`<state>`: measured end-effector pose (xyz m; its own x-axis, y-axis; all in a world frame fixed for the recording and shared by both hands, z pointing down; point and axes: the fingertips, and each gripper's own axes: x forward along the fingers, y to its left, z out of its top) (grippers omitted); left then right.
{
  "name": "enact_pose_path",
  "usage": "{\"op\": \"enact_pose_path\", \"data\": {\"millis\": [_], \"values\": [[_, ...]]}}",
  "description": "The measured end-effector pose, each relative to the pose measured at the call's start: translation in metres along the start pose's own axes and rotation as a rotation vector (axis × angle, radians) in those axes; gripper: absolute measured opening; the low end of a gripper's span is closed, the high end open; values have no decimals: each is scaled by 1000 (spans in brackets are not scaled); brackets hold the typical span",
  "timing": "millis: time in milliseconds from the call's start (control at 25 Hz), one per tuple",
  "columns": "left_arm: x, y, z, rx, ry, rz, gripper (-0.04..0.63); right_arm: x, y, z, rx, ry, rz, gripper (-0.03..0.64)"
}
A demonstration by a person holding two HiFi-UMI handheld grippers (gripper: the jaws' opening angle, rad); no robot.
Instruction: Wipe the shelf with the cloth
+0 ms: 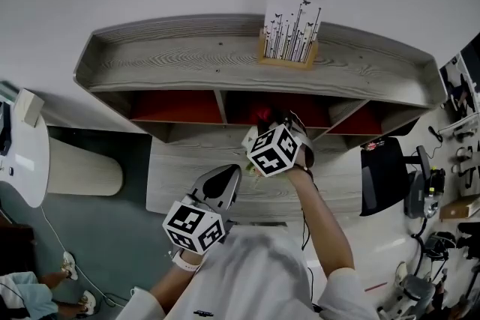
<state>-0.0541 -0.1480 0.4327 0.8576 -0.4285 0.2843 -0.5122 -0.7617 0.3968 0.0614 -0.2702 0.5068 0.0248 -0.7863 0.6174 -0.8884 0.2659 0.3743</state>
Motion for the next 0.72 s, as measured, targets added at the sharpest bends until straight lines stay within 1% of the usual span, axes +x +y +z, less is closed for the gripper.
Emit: {"op": "enact_pose_path", "data": {"millis": [80,160,280,320,360,400,440,520,600,720], "values": [[-2,3,1,-3,-4,10,6,2,10,8,-30,-30,29,121],[-4,6,2,-4,-10,20,6,3,16,13,-23,-60,73,121],[-4,7,0,-8,-6,27,6,-1,26,18,19,-112,197,121],[-3,5,-1,-7,-4,26,6,-5,27,21,43,-137,243,121],[-2,4,-1,-5,-3,23,6,-11,26,24,91,-173,284,121],[-1,2,-1,-3,-2,20,6,-18,20,26,165,-216,303,121],[1,1,0,-1,-1,16,6,-24,9,28,252,-257,295,121],[4,-1,1,5,3,6,6,-37,-19,25,406,-316,213,121],[8,-4,2,11,7,-4,6,-46,-44,14,509,-342,114,121],[15,-10,4,19,8,-20,6,-57,-74,-8,651,-360,9,121]]}}
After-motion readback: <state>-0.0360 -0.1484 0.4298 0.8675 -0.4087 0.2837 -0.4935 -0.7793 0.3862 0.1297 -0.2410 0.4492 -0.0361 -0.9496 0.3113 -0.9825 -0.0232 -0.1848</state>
